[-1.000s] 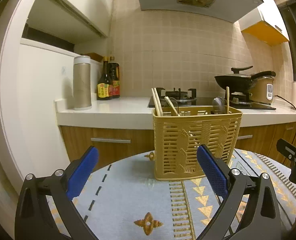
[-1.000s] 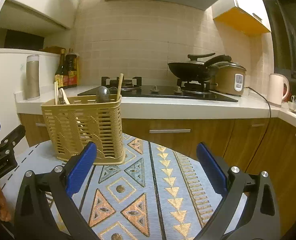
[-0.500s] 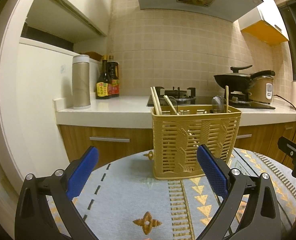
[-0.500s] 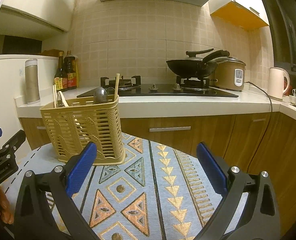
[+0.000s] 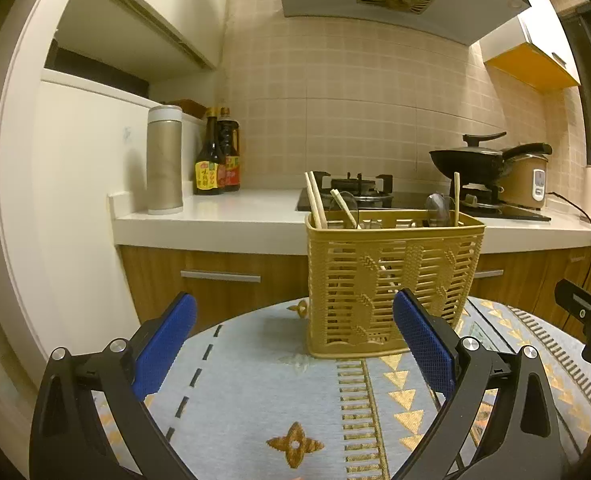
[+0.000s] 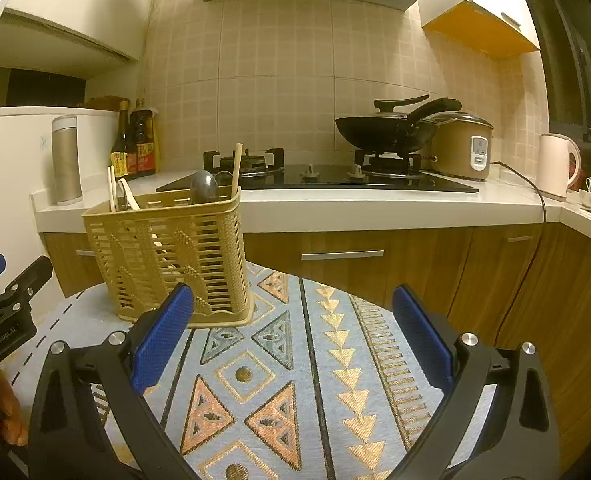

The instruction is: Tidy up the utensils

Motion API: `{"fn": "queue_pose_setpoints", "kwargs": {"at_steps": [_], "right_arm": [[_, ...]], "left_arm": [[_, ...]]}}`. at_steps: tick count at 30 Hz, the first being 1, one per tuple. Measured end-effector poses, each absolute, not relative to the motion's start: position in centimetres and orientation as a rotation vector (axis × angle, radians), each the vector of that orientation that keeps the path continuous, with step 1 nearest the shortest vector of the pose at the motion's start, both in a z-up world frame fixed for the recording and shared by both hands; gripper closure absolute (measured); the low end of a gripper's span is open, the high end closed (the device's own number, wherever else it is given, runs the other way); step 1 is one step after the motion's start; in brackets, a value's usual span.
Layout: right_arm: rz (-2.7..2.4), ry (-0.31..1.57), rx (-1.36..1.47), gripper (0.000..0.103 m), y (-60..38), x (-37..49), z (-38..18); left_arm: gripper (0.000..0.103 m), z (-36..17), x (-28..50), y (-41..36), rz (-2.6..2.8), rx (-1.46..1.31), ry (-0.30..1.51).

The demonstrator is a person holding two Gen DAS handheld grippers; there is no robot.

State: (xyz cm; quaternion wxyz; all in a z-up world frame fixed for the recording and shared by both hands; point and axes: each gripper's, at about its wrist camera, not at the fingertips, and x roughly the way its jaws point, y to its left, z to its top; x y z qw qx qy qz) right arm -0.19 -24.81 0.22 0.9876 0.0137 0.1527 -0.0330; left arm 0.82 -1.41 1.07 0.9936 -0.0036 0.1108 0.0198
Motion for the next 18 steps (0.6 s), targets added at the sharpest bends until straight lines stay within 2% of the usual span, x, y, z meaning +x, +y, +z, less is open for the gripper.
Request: {"fn": "queue_pose_setpoints", "kwargs": {"at_steps": [18], "right_arm": [[-0.067,0.318,0.016,0.008,-24.60,-0.03,0.05]], "left_arm": [[0.008,1.04,0.79,-1.69,0.030,-0.002,0.230]]}}
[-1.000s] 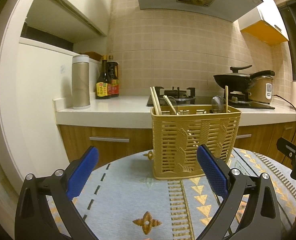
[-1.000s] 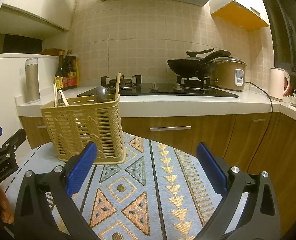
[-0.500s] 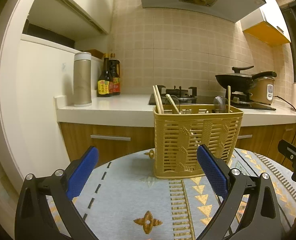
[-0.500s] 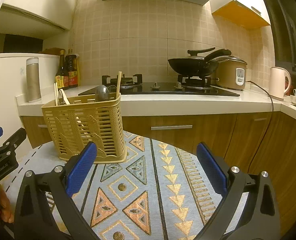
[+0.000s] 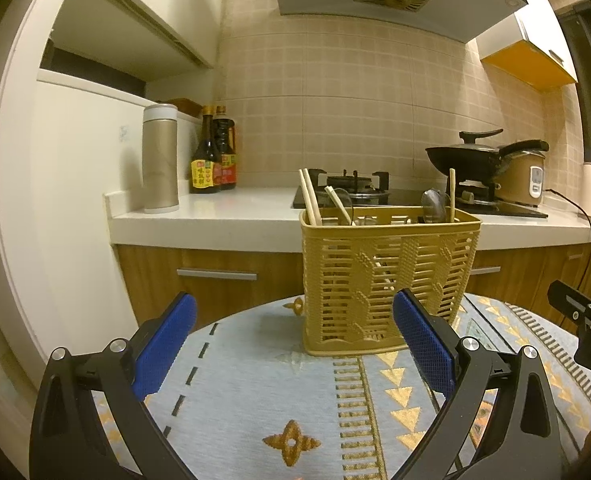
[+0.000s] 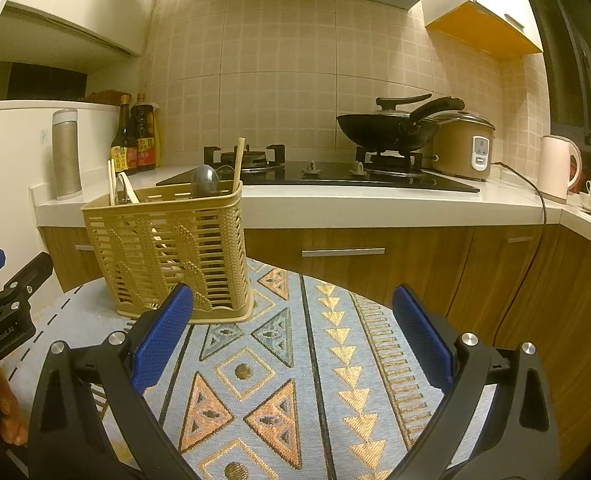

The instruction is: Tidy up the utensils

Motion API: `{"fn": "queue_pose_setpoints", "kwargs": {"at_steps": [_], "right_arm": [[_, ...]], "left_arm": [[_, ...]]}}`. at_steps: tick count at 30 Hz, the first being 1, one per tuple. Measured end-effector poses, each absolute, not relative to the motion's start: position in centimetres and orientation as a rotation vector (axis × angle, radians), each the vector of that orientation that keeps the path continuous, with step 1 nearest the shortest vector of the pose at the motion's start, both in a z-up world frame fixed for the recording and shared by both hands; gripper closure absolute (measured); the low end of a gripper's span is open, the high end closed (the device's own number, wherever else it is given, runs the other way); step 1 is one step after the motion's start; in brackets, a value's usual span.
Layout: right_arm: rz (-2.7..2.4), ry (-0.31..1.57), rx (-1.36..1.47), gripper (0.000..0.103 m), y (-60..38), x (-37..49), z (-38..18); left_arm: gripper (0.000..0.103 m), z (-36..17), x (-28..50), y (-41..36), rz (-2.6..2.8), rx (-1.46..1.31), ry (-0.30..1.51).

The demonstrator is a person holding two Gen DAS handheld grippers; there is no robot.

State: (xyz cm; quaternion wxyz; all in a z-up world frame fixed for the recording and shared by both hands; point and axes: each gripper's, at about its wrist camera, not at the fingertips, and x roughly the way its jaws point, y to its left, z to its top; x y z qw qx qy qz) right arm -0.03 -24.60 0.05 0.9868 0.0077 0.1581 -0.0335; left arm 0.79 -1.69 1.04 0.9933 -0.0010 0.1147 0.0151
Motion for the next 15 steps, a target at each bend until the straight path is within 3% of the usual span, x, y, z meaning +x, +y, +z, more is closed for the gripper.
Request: {"fn": "queue_pose_setpoints", "kwargs": {"at_steps": [15], "right_arm": [[-0.071,0.327,0.005,0.008,-24.38,0.08,-0.23]], "left_arm": [[0.008,0.98,0.83,-1.85,0.023,-0.002,0.236]]}}
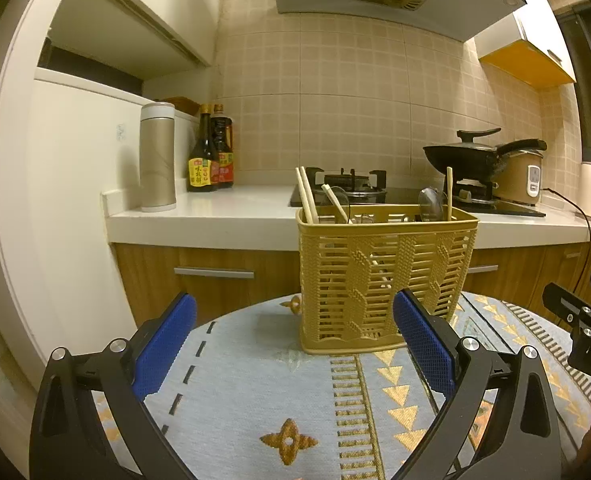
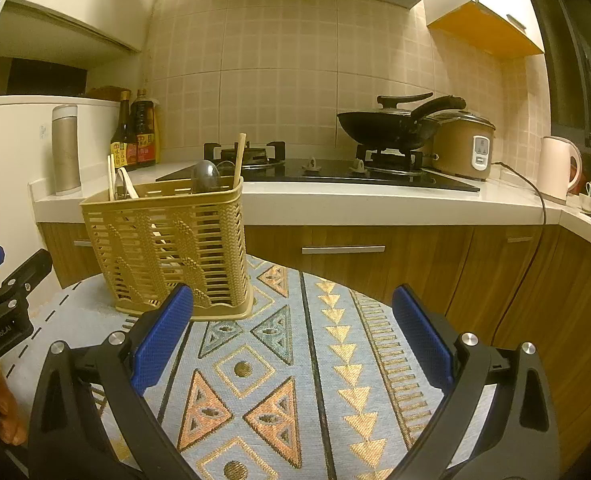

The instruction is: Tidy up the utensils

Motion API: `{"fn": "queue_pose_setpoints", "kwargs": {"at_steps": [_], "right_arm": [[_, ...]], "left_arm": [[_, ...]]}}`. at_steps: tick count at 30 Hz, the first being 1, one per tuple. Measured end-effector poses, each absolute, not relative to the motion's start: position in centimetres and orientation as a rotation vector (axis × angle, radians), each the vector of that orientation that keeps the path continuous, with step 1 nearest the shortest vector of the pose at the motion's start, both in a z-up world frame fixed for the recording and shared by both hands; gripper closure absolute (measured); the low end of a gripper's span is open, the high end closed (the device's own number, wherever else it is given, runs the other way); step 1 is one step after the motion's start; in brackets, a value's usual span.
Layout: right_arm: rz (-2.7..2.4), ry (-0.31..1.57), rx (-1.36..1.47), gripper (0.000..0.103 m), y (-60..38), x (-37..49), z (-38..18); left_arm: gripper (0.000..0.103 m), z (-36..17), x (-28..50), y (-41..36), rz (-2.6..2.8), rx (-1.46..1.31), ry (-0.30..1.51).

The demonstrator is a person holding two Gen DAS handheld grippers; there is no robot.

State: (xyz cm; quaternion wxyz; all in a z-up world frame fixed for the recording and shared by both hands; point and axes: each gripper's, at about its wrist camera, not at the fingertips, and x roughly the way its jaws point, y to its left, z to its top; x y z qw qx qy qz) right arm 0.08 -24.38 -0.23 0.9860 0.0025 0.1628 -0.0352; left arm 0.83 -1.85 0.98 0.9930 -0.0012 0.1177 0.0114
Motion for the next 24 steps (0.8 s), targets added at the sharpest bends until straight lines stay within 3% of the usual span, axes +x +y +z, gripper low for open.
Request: {"fn": "queue_pose_setpoints", "kwargs": {"at_steps": [24], "right_arm": [[-0.071,0.331,0.004,0.008,-24.36,0.06,-0.26]], "left_arm": [[0.008,1.00,0.69,-2.03,0.009,0.001,0.235]]}}
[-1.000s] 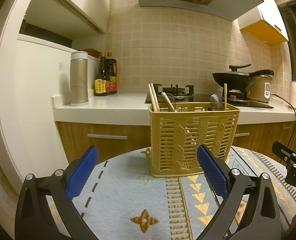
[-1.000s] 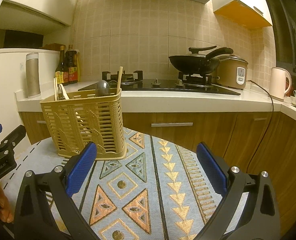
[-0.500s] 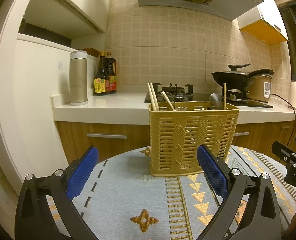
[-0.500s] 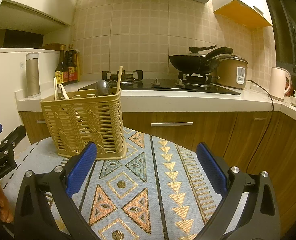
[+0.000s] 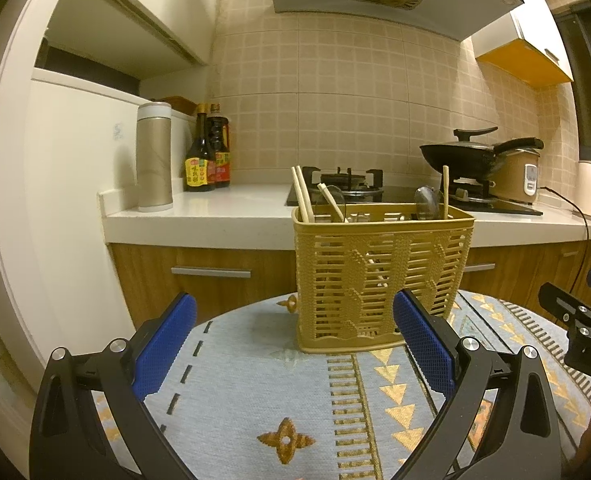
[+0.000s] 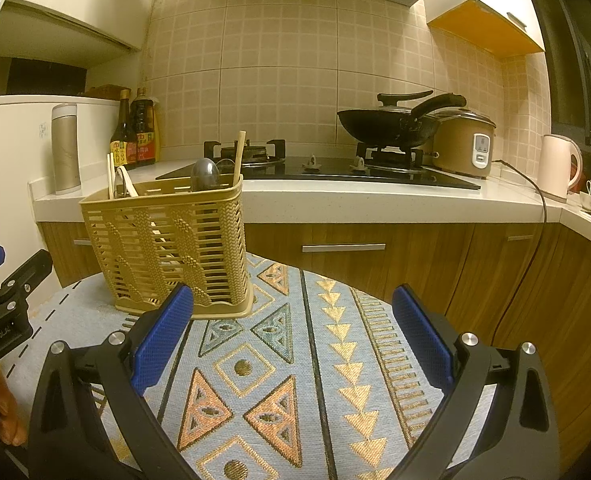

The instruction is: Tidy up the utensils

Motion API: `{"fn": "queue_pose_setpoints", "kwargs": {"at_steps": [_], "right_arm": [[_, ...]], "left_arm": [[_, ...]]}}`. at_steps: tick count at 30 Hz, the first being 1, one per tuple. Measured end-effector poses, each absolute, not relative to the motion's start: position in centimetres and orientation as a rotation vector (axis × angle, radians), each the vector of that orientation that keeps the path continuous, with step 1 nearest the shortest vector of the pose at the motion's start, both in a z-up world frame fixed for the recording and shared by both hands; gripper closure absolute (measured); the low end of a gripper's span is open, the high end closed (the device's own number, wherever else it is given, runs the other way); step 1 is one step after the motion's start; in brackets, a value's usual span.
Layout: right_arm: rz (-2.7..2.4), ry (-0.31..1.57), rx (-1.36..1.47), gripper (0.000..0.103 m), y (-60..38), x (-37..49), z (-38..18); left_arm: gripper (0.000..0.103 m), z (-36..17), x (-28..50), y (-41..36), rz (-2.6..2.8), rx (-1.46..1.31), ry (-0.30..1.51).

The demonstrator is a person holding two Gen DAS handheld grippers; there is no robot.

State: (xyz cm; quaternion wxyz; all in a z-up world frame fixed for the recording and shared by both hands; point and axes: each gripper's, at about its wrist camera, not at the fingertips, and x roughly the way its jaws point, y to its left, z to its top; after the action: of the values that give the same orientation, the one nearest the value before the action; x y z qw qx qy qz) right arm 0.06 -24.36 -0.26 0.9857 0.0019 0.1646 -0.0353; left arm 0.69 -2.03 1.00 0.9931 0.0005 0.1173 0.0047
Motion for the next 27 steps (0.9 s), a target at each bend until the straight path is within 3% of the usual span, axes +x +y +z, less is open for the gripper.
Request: {"fn": "queue_pose_setpoints", "kwargs": {"at_steps": [27], "right_arm": [[-0.068,0.336,0.000,0.008,-24.12,0.13,-0.48]], "left_arm": [[0.008,0.95,0.85,-1.94,0.044,0.014,0.238]]}}
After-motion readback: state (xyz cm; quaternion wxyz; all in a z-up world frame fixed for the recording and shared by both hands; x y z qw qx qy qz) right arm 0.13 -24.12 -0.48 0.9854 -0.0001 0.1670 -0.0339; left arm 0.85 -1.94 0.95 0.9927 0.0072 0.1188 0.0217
